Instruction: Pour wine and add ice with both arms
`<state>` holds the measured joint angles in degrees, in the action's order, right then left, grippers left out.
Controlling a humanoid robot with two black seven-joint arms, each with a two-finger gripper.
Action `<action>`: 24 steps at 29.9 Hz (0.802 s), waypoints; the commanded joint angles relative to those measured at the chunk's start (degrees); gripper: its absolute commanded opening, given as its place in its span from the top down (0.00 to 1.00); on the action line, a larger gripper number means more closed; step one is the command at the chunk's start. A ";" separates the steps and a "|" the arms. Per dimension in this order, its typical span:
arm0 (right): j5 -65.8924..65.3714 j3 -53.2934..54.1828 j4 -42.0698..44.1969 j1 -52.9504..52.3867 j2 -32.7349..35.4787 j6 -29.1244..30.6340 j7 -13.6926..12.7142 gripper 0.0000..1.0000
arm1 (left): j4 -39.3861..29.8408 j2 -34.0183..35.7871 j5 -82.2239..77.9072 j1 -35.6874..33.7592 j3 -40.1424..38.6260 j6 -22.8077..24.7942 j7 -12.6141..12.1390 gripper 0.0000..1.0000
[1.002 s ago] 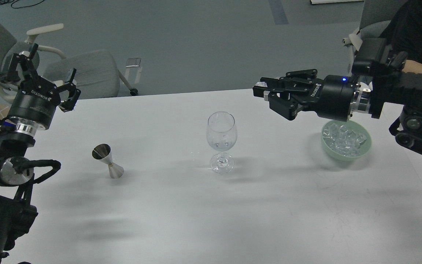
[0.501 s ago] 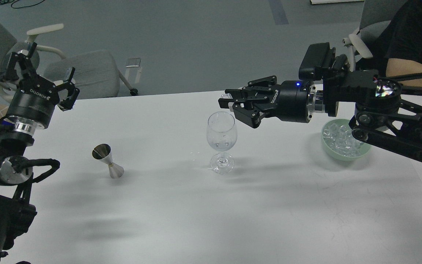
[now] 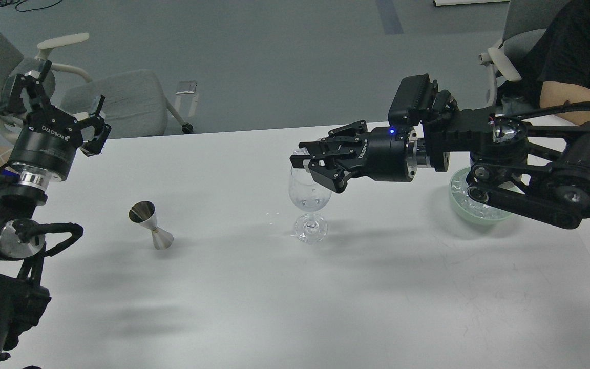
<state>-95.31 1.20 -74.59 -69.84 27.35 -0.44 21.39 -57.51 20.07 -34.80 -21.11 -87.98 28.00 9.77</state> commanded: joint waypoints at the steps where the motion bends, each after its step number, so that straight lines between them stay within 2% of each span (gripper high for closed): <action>1: 0.39 -2.08 0.32 -1.00 -0.81 0.00 0.06 0.90 | 0.03 0.14 0.09 -0.07 0.00 0.00 -0.02 0.02; 12: 0.48 -2.70 2.08 -1.53 -3.36 0.00 0.06 0.79 | 0.03 0.32 0.09 -0.16 0.00 0.00 0.07 0.02; 16: 0.57 -2.70 2.08 -1.97 -3.36 0.00 -0.03 0.68 | 0.03 0.32 0.09 -0.25 -0.08 0.00 0.07 0.02; 24: 1.01 -2.70 1.90 -1.97 -3.01 -0.09 0.06 0.55 | 0.03 0.41 0.09 -0.60 0.00 0.00 -0.02 0.02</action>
<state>-94.34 -1.50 -72.57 -71.80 24.21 -0.50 21.41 -57.48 20.44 -34.72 -21.65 -88.04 28.00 9.84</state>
